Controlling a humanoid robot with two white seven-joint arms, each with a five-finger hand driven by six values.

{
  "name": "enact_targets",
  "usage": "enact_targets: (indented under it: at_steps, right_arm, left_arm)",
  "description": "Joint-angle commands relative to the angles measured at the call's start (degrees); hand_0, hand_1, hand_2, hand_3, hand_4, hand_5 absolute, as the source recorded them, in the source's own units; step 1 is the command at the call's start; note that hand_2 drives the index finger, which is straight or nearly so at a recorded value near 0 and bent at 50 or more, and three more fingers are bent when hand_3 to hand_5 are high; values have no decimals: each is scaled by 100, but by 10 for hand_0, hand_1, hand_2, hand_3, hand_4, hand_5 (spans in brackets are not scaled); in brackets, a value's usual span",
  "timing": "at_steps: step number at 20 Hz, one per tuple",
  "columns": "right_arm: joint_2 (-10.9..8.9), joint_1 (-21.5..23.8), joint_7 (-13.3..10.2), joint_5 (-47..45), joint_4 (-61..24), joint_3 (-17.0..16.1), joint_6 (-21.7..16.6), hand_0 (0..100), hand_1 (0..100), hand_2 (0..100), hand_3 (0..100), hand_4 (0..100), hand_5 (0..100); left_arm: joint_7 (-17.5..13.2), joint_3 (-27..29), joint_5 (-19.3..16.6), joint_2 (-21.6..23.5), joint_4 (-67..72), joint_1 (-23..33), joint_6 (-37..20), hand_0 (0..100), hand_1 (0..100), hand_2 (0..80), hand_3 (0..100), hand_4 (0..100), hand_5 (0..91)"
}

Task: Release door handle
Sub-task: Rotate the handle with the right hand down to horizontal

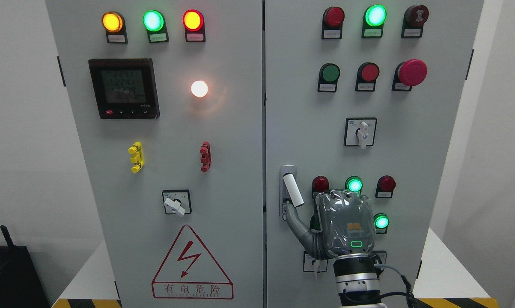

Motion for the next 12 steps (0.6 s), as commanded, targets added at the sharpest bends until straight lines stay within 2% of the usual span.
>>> enact_targets:
  at_steps: [1,12]
  right_arm:
    - [-13,1,2,6,-2,-39,-2,410,101,913,1000,945,960]
    - [-22,1,2,6,-11,-101,-2,411,112,912,1000,944,961]
  left_arm:
    - [4,62,0,-1,96,-7,5,120,389,0,0,0,0]
    - [4,62,0,-1,96,2,5,120,389,0,0,0,0]
